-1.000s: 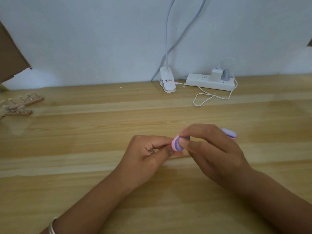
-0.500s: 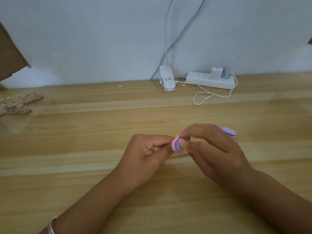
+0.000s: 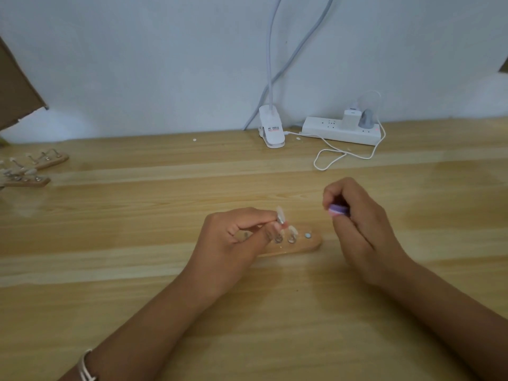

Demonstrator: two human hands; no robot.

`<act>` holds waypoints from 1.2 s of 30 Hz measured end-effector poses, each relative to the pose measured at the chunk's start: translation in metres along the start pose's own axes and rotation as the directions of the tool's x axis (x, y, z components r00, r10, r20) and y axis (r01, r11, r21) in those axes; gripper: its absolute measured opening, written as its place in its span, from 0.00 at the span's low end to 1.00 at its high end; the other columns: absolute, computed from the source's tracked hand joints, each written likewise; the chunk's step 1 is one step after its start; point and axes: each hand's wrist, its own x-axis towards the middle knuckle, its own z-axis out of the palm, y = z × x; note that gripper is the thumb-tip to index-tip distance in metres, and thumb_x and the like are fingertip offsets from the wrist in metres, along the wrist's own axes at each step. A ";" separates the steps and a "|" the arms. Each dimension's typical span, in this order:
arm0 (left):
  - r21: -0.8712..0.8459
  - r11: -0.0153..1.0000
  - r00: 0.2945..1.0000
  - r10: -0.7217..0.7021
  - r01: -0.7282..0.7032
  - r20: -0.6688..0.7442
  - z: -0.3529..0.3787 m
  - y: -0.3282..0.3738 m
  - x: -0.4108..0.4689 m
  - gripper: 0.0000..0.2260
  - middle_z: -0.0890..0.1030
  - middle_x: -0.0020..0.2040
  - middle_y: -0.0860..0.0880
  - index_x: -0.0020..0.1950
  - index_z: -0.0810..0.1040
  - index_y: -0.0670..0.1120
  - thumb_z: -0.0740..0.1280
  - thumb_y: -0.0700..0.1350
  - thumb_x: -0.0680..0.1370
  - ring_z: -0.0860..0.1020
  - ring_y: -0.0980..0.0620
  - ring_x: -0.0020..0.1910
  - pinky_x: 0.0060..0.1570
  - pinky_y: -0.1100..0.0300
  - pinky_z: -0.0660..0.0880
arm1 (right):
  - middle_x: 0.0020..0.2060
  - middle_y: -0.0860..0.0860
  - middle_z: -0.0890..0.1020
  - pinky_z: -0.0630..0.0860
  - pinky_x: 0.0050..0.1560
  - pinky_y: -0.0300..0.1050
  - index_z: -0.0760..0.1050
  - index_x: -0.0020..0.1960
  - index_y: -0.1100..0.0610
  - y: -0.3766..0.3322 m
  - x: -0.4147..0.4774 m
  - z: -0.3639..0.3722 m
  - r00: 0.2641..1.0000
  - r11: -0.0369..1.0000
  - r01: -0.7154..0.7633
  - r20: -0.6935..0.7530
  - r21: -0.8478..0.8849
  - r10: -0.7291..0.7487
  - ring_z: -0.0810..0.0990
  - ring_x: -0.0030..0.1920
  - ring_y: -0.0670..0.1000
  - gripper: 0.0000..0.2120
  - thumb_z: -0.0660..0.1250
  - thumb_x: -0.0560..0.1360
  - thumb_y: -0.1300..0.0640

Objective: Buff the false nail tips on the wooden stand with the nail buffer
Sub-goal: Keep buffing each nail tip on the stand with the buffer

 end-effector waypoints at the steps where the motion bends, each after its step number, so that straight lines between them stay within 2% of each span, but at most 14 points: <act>1: 0.009 1.000 1.000 -0.013 0.013 -0.011 0.000 -0.001 0.000 0.05 0.86 0.44 0.52 0.49 0.86 0.46 0.70 0.42 0.76 0.83 0.54 0.42 0.44 0.62 0.78 | 0.34 0.40 0.71 0.65 0.49 0.53 0.67 0.46 0.46 0.000 -0.002 0.001 0.998 1.000 -0.009 0.059 -0.015 0.010 0.73 0.36 0.42 0.13 0.55 0.71 0.64; 3: 0.027 0.999 0.999 -0.035 0.036 -0.037 -0.001 -0.002 0.000 0.05 0.86 0.44 0.53 0.48 0.85 0.47 0.70 0.41 0.76 0.83 0.55 0.43 0.42 0.66 0.77 | 0.35 0.41 0.70 0.63 0.49 0.36 0.68 0.48 0.48 -0.002 -0.003 0.003 0.987 0.999 -0.013 0.159 -0.045 0.020 0.72 0.38 0.40 0.11 0.55 0.70 0.61; 4: 0.038 0.998 0.998 -0.044 0.045 -0.049 -0.002 -0.003 0.001 0.05 0.86 0.44 0.54 0.48 0.85 0.49 0.70 0.41 0.76 0.83 0.57 0.42 0.41 0.67 0.77 | 0.37 0.41 0.71 0.63 0.48 0.31 0.69 0.51 0.49 -0.002 -0.002 0.004 0.979 0.998 -0.018 0.203 -0.057 0.029 0.72 0.40 0.40 0.11 0.56 0.71 0.58; 6: 0.071 0.995 0.996 -0.064 0.068 -0.065 -0.002 -0.005 0.002 0.06 0.86 0.43 0.56 0.47 0.85 0.51 0.70 0.40 0.76 0.83 0.59 0.41 0.41 0.67 0.76 | 0.41 0.39 0.70 0.66 0.47 0.31 0.72 0.55 0.49 -0.002 0.000 0.008 0.960 0.995 -0.008 0.277 -0.096 0.034 0.72 0.43 0.39 0.12 0.62 0.72 0.53; 8: 0.119 0.989 0.995 -0.080 0.088 -0.067 -0.002 -0.008 0.004 0.06 0.86 0.42 0.57 0.47 0.85 0.50 0.71 0.40 0.76 0.82 0.59 0.40 0.42 0.66 0.76 | 0.42 0.39 0.69 0.69 0.47 0.36 0.76 0.57 0.51 0.000 0.000 0.011 0.951 0.990 0.036 0.310 -0.139 0.009 0.72 0.43 0.41 0.13 0.70 0.74 0.54; 11: 0.171 0.982 0.996 -0.074 0.083 -0.057 -0.003 -0.011 0.004 0.06 0.85 0.42 0.58 0.47 0.86 0.49 0.71 0.40 0.76 0.82 0.60 0.40 0.43 0.63 0.77 | 0.42 0.42 0.71 0.71 0.46 0.43 0.80 0.54 0.52 0.003 0.000 0.013 0.951 0.983 0.084 0.306 -0.161 -0.031 0.72 0.42 0.46 0.10 0.73 0.74 0.57; 16: 0.201 0.977 0.998 -0.066 0.069 -0.017 -0.003 -0.013 0.003 0.07 0.85 0.40 0.60 0.47 0.86 0.52 0.71 0.40 0.76 0.82 0.56 0.37 0.40 0.56 0.78 | 0.41 0.45 0.73 0.69 0.43 0.36 0.82 0.52 0.53 0.007 0.001 0.013 0.957 0.983 0.104 0.285 -0.150 -0.058 0.73 0.40 0.43 0.07 0.73 0.75 0.58; 19: 0.208 0.976 0.998 -0.060 0.059 -0.003 -0.004 -0.013 0.003 0.08 0.85 0.41 0.61 0.48 0.86 0.53 0.71 0.40 0.76 0.82 0.58 0.38 0.40 0.61 0.78 | 0.40 0.45 0.74 0.67 0.45 0.30 0.83 0.50 0.51 0.009 0.001 0.010 0.963 0.979 0.105 0.264 -0.174 -0.056 0.74 0.41 0.43 0.06 0.75 0.74 0.58; 21: 0.208 0.976 0.998 -0.066 0.065 -0.001 -0.004 -0.014 0.003 0.08 0.85 0.41 0.60 0.48 0.86 0.53 0.71 0.40 0.76 0.82 0.60 0.38 0.40 0.66 0.77 | 0.37 0.44 0.74 0.59 0.48 0.19 0.83 0.47 0.50 0.008 0.001 0.010 0.974 0.967 0.118 0.215 -0.227 -0.069 0.74 0.40 0.40 0.07 0.77 0.72 0.59; 23: 0.223 0.973 0.998 -0.069 0.067 0.001 -0.004 -0.014 0.003 0.07 0.85 0.41 0.60 0.48 0.86 0.52 0.72 0.41 0.76 0.82 0.59 0.38 0.40 0.64 0.78 | 0.34 0.42 0.70 0.51 0.47 0.14 0.82 0.45 0.49 0.006 0.000 0.009 0.981 0.955 0.125 0.179 -0.269 -0.078 0.72 0.38 0.34 0.09 0.79 0.70 0.60; 25: 0.228 0.971 0.998 -0.069 0.067 0.002 -0.004 -0.013 0.003 0.07 0.85 0.41 0.60 0.49 0.86 0.52 0.72 0.41 0.76 0.82 0.59 0.38 0.41 0.60 0.79 | 0.33 0.41 0.67 0.50 0.47 0.13 0.82 0.44 0.48 0.005 0.000 0.009 0.982 0.953 0.128 0.171 -0.274 -0.083 0.70 0.37 0.30 0.10 0.80 0.69 0.60; 28: 0.220 0.973 0.997 -0.079 0.076 0.003 -0.004 -0.012 0.003 0.07 0.85 0.42 0.60 0.49 0.86 0.53 0.72 0.41 0.76 0.82 0.59 0.39 0.42 0.57 0.79 | 0.33 0.41 0.67 0.52 0.47 0.14 0.82 0.44 0.48 0.007 0.001 0.009 0.979 0.956 0.127 0.186 -0.265 -0.078 0.71 0.38 0.31 0.10 0.79 0.69 0.59; 33: 0.267 0.963 0.999 -0.033 0.030 0.006 -0.004 -0.008 0.002 0.06 0.84 0.42 0.60 0.48 0.86 0.52 0.71 0.42 0.76 0.81 0.60 0.41 0.43 0.56 0.77 | 0.34 0.40 0.67 0.54 0.50 0.15 0.83 0.51 0.51 0.006 0.000 0.008 0.983 0.958 0.137 0.156 -0.254 -0.099 0.71 0.40 0.30 0.11 0.79 0.71 0.57; 36: 0.334 0.939 0.996 0.084 -0.088 0.026 -0.002 -0.004 0.002 0.05 0.84 0.48 0.59 0.46 0.86 0.50 0.70 0.45 0.75 0.79 0.63 0.51 0.52 0.55 0.76 | 0.34 0.40 0.68 0.59 0.50 0.19 0.83 0.54 0.51 0.006 0.002 0.005 0.989 0.983 0.130 0.089 -0.132 -0.119 0.73 0.40 0.34 0.11 0.77 0.73 0.58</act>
